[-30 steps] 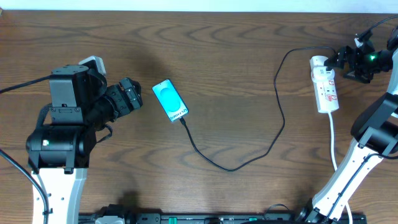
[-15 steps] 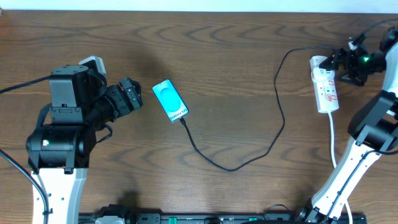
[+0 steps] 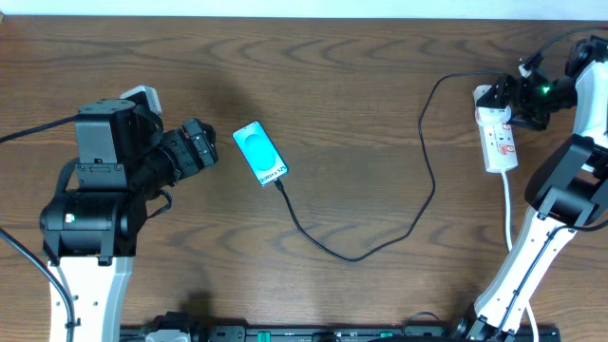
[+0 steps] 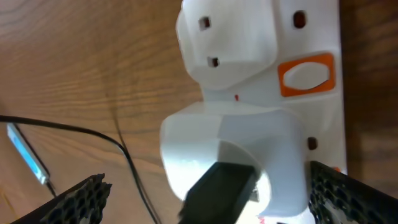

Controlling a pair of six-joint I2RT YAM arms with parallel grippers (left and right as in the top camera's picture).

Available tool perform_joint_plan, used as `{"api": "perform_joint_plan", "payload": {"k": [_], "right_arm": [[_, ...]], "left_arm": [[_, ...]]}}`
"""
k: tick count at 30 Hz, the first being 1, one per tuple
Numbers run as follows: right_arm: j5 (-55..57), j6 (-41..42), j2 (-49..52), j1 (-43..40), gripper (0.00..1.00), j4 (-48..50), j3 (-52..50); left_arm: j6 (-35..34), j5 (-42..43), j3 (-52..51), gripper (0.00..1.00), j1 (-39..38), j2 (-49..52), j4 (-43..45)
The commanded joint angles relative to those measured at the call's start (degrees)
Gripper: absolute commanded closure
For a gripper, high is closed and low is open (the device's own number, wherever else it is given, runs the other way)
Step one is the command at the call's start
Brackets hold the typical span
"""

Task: Plug charger to phone and switch on socket
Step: 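Lower the right gripper onto the orange switch beside the plugged charger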

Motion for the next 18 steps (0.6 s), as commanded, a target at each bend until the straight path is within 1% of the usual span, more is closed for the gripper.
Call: {"api": "perform_joint_plan", "payload": {"k": [1,18], "right_arm": [[-0.68,0.52,1.29,0.98,0.01,-0.55,0.63],[-0.74,0.52,1.29,1.05,0.01,-2.38,0.63]], "left_arm": [[0.31,-0.35,1.05,0.09,0.13,0.11,-0.02],[0.09,0.55,1.05,0.09,0.13,0.11,-0.02]]}}
